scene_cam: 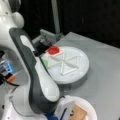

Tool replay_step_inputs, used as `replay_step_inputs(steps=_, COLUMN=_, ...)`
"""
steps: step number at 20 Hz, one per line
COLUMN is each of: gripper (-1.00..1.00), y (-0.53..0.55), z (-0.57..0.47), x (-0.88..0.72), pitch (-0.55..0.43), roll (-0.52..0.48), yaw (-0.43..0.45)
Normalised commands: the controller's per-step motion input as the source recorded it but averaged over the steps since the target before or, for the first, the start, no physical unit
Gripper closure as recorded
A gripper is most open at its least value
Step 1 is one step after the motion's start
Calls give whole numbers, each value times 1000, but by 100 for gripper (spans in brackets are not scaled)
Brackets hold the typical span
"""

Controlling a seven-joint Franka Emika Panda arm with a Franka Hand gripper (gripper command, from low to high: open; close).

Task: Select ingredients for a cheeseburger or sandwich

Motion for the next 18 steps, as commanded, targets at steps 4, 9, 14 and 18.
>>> replay_step_inputs(steps=4, gripper=-100, y=270, z=18, x=-359, pitch=-251, roll=-152, yaw=-160)
replay_step_inputs(steps=9, gripper=-100, y=259, z=42, x=-365, pitch=-218, roll=-149, yaw=-148)
replay_step_inputs(steps=14, gripper=-100, y=316, z=173, x=-372, pitch=-104, roll=-232, yaw=-175)
replay_step_inputs(steps=18, gripper=-100, y=449, z=446, x=-384, pitch=71, roll=-397, yaw=-236)
